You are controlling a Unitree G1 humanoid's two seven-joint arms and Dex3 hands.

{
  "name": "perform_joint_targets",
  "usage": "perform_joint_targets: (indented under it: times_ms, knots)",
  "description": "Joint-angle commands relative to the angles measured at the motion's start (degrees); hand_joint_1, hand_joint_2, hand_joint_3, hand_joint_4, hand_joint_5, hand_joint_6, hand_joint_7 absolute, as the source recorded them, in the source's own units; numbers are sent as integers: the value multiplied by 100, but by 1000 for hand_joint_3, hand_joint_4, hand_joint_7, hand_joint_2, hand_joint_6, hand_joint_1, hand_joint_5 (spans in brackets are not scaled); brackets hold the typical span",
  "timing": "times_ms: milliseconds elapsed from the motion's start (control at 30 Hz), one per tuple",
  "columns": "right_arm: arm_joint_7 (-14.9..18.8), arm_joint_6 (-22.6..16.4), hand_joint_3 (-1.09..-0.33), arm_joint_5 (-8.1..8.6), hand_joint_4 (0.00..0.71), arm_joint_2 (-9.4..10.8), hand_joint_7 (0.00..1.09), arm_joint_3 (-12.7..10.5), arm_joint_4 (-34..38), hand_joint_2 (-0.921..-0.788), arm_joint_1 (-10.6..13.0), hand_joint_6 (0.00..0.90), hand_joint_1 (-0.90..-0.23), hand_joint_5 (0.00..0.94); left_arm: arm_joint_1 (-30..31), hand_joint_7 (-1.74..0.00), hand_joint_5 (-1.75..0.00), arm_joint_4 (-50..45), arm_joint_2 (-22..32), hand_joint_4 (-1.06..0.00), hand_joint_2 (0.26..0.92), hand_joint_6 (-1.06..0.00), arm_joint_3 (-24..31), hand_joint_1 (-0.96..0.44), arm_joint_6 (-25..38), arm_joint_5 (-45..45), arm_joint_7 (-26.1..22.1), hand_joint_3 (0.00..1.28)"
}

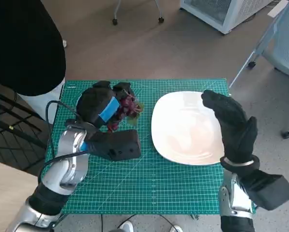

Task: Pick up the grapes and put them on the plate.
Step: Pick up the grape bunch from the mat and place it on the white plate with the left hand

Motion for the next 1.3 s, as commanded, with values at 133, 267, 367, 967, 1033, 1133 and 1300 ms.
perform_joint_targets:
  times_ms: [133, 267, 367, 967, 1033, 1133, 1300]
  knots:
    - [18, 7, -738, 27, 320, -16, 416, -57, 57, -921, 16, 15, -664, 0, -343, -1220, -1250, -11, -244, -601, 909, -605, -148, 4, -60, 135, -122, 133]
    - [44, 22, -738, 60, 320, -54, 416, -90, 46, -921, 20, 15, -664, 0, -624, -1299, -1336, 38, -453, -526, 894, -531, -281, 3, 18, 221, -251, 227]
    - [69, 30, -737, 89, 321, -81, 416, -117, 43, -921, 22, 15, -664, 1, -859, -1353, -1388, 53, -634, -475, 903, -476, -388, 3, 98, 325, -385, 256]
    - [165, -77, -715, 270, 330, -301, 347, -427, -32, -921, 191, 63, -653, 2, -2469, -1075, -1512, 1846, -1645, -512, 888, -578, -825, 7, -585, 140, -412, 243]
    - [128, -87, -714, 256, 331, -322, 337, -467, -93, -921, 234, 69, -651, 3, -2604, -1074, -1495, 2076, -1755, -534, 897, -566, -842, 8, -674, 80, -405, 224]
    - [68, -114, -711, 225, 332, -345, 324, -526, -157, -921, 292, 77, -650, 2, -2772, -1108, -1448, 2357, -1916, -567, 911, -538, -856, 7, -768, 1, -406, 193]
    - [-56, -174, -708, 128, 334, -326, 275, -594, -214, -921, 359, 104, -648, 2, -3013, -1275, -1359, 2734, -2120, -525, 919, -510, -914, 3, -900, -59, -385, 194]
